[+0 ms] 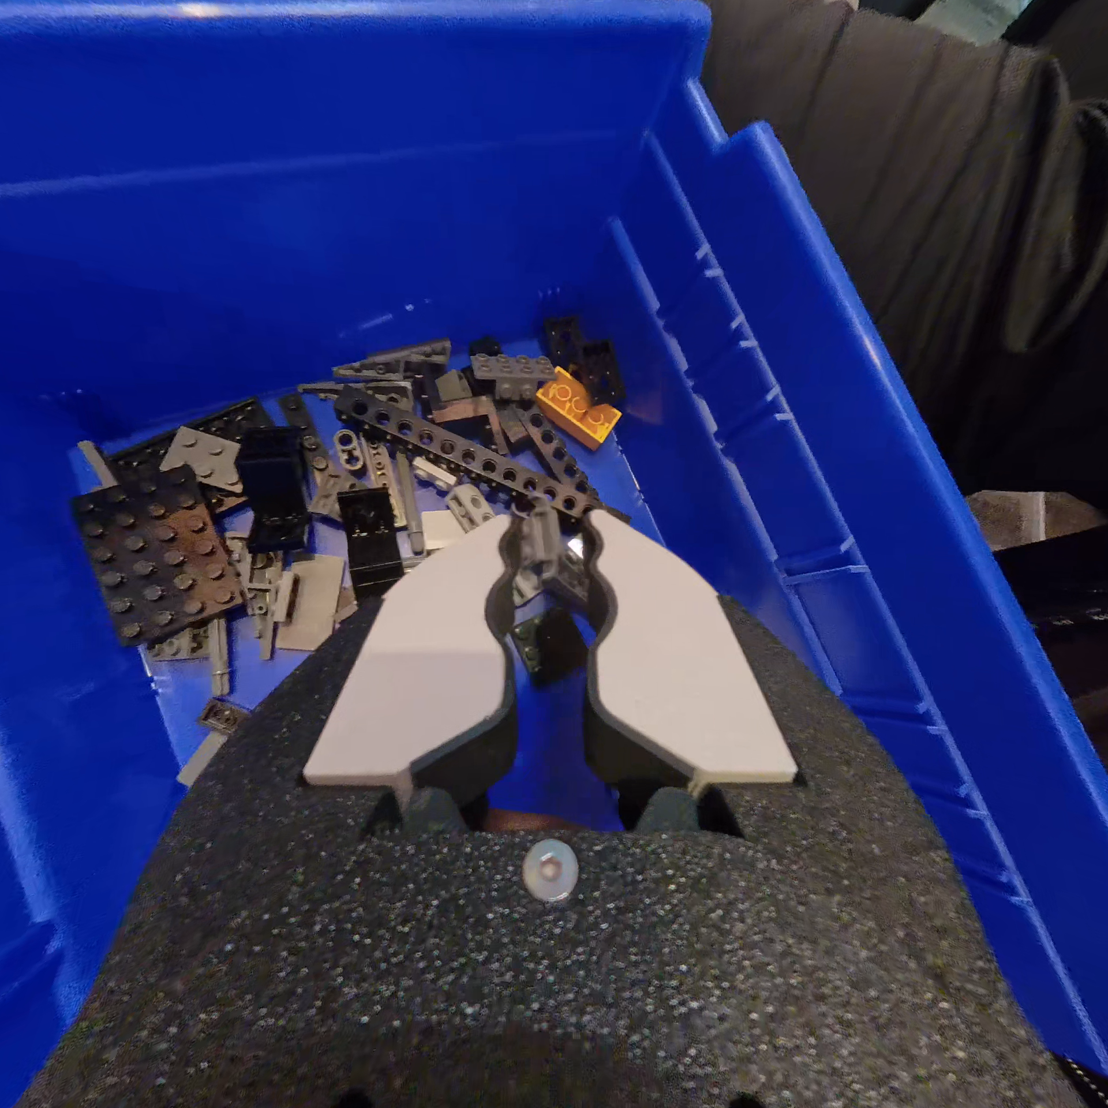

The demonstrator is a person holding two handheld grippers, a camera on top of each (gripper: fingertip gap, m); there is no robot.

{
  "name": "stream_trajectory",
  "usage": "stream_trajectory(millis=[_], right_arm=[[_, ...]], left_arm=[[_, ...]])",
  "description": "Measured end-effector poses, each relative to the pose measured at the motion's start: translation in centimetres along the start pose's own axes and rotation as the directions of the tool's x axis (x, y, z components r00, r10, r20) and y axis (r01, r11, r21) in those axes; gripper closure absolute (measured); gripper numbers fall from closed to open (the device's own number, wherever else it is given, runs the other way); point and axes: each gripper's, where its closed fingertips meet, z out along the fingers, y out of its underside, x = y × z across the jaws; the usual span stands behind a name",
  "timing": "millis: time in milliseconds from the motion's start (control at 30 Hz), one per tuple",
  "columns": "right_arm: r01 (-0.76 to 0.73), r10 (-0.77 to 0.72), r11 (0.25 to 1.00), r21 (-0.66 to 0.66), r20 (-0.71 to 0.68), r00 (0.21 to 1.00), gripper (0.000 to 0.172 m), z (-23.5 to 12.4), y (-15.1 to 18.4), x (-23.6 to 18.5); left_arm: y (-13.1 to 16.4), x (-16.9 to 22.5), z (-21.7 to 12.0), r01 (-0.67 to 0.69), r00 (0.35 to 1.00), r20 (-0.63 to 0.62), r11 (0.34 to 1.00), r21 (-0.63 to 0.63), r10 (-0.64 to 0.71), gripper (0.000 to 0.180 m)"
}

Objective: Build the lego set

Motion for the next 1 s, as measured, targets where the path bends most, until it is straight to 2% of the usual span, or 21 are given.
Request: stream_trajectory(millis=[100, 233, 333, 467, 500, 533, 767, 833, 1000], right_arm=[[0.000, 0.000, 1.000, 0.001, 0.000, 1.000, 0.164, 0.0, 0.0, 0.0], [-0.002, 0.002, 1.000, -0.002, 0.004, 1.000, 0.164, 0.0, 0.0, 0.0], [-0.003, 0.003, 1.000, -0.003, 0.007, 1.000, 0.164, 0.0, 0.0, 0.0], [-0.002, 0.002, 1.000, 0.000, 0.007, 1.000, 0.164, 0.0, 0.0, 0.0], [-0.002, 0.002, 1.000, 0.001, 0.007, 1.000, 0.164, 0.0, 0.0, 0.0], [-0.003, 0.003, 1.000, 0.001, 0.008, 1.000, 0.164, 0.0, 0.0, 0.0], [-0.012, 0.012, 1.000, -0.005, 0.017, 1.000, 0.164, 0.0, 0.1, 0.0], [-0.012, 0.012, 1.000, -0.005, 0.017, 1.000, 0.164, 0.0, 0.0, 0.0], [-0.012, 0.012, 1.000, -0.005, 0.018, 1.000, 0.164, 0.1, 0.0, 0.0]], left_arm=[[0.2, -0.6, 0.0, -0.047, 0.996, 0.071, 0.999, -0.023, 0.049, 0.146], [-0.2, -3.1, -1.1, -0.077, 0.968, 0.238, 0.997, -0.031, 0.083, 0.147], [0.6, -5.7, -1.5, -0.099, 0.916, 0.377, 0.988, -0.119, 0.137, 0.147], [1.7, -5.9, -0.4, -0.103, 0.920, 0.354, 0.976, -0.194, 0.168, 0.148], [1.9, -5.9, 0.0, -0.105, 0.922, 0.346, 0.973, -0.206, 0.173, 0.155], [1.8, -5.8, 0.2, -0.112, 0.926, 0.334, 0.974, -0.198, 0.174, 0.163], [-1.5, -4.0, -0.6, -0.180, 0.936, 0.304, 0.983, -0.027, 0.179, 0.163], [-1.1, -4.0, -0.6, -0.167, 0.938, 0.299, 0.984, -0.057, 0.176, 0.151], [-0.3, -6.5, -2.1, -0.152, 0.881, 0.433, 0.981, -0.121, 0.190, 0.147]])
